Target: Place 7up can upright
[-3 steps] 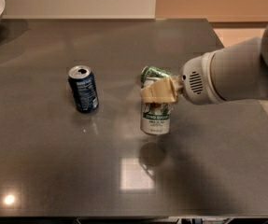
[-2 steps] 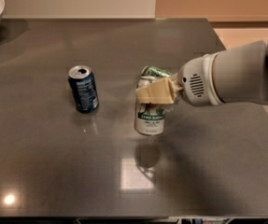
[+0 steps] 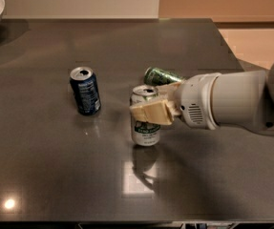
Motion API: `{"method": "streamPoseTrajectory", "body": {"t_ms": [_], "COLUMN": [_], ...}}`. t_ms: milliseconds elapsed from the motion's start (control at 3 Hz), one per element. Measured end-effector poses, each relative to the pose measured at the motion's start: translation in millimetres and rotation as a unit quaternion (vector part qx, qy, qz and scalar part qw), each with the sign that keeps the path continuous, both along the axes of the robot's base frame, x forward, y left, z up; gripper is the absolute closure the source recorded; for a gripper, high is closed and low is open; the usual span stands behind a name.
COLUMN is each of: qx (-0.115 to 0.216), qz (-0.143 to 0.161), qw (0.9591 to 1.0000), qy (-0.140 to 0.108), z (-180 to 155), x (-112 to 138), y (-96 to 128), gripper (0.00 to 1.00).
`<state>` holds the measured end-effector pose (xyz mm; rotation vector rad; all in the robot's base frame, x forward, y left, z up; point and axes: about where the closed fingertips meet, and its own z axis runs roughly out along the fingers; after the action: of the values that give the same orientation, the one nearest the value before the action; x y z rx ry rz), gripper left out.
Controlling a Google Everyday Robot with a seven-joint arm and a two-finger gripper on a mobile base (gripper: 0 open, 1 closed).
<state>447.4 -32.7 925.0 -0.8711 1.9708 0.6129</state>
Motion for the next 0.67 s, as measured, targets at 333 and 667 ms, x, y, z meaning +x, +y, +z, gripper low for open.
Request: {"method": "streamPoseTrajectory", "body": {"t_ms": [333,667], "qx": [-0.047,-0.101], "qz": [0.026,0.041], "qw": [0.9960,0.9834], "qy": [-0.071,-0.145], "z": [-6.7,-15.3], "x": [-1.4,2.2], "y": [5.1,5.0], "gripper": [1.00,0.84]}}
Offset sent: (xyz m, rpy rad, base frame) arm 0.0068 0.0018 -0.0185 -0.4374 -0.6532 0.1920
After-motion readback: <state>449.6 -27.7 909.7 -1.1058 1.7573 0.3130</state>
